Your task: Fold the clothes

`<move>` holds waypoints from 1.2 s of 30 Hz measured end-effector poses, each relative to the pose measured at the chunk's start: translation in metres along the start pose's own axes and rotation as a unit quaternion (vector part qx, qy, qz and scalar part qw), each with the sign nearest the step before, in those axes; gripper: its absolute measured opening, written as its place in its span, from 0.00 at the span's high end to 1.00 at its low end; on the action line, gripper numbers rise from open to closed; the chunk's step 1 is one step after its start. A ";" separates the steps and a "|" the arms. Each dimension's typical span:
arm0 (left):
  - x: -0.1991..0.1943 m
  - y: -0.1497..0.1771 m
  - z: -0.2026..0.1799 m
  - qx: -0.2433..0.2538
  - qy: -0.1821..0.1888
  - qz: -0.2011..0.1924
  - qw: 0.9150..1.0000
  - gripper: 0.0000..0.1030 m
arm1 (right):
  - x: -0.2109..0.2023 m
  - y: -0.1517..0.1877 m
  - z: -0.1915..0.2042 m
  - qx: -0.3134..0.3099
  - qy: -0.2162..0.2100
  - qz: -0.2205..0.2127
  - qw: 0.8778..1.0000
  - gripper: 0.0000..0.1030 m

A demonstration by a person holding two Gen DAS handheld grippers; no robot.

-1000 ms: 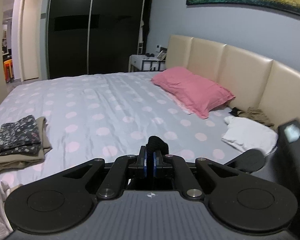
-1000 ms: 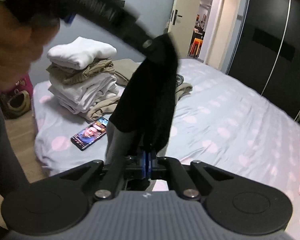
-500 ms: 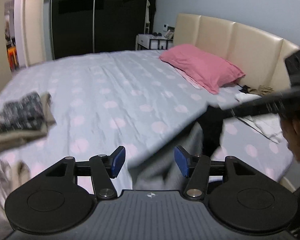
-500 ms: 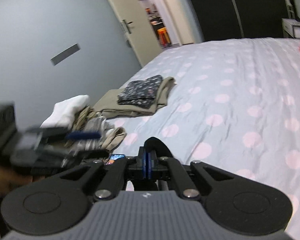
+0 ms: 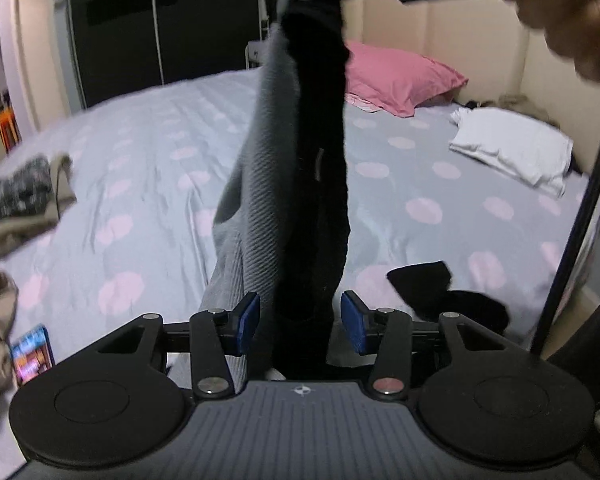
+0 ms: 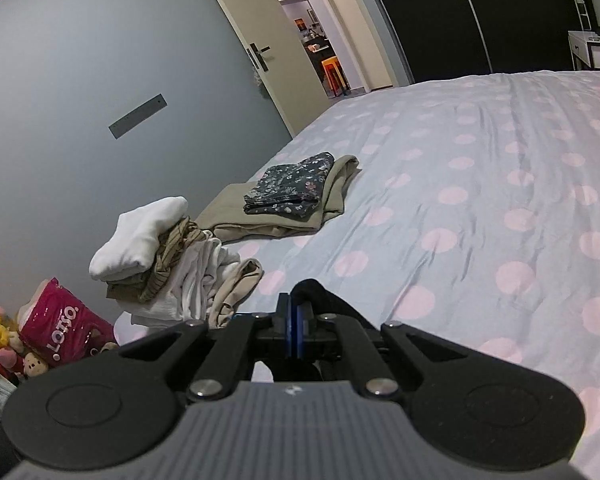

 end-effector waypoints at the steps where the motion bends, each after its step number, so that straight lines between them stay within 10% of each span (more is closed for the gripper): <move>1: 0.003 0.000 -0.003 0.007 0.000 0.003 1.000 0.75 | 0.000 0.000 0.000 0.000 0.000 0.000 1.000 0.97; 2: 0.005 0.001 -0.006 0.014 0.001 0.006 1.000 0.93 | 0.000 0.001 -0.001 0.001 0.000 0.000 1.000 0.97; 4: 0.012 0.003 -0.009 0.023 -0.002 0.018 1.000 0.97 | 0.000 0.002 -0.003 0.003 0.002 0.001 1.000 0.97; 10: -0.011 -0.016 0.026 -0.007 -0.026 0.002 1.000 0.98 | -0.003 0.006 -0.013 0.012 0.012 0.002 1.000 0.97; 22: -0.157 -0.134 0.111 -0.024 -0.092 -0.165 0.982 0.98 | -0.011 0.027 -0.037 0.141 -0.050 0.008 0.989 0.88; 24: -0.167 -0.148 0.106 -0.012 -0.087 -0.179 0.980 0.98 | -0.013 0.025 -0.025 0.089 -0.038 0.008 0.995 0.59; 29: -0.177 -0.166 0.094 0.015 -0.085 -0.193 0.977 0.98 | -0.021 0.027 0.022 -0.138 0.010 -0.010 0.990 0.27; 36: -0.181 -0.167 0.086 0.016 -0.081 -0.195 0.977 0.98 | 0.004 0.064 0.074 -0.356 0.015 -0.016 0.934 0.25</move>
Point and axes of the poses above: each gripper's, at about its wrist camera, not at the fingertips, and x roughly the way its jaws point, z to its left, y to its underside, the point moved 6 cm from there along x, roughly the way its jaws point, and after that the axes turned 1 degree about -y, right-handed, at the moved point
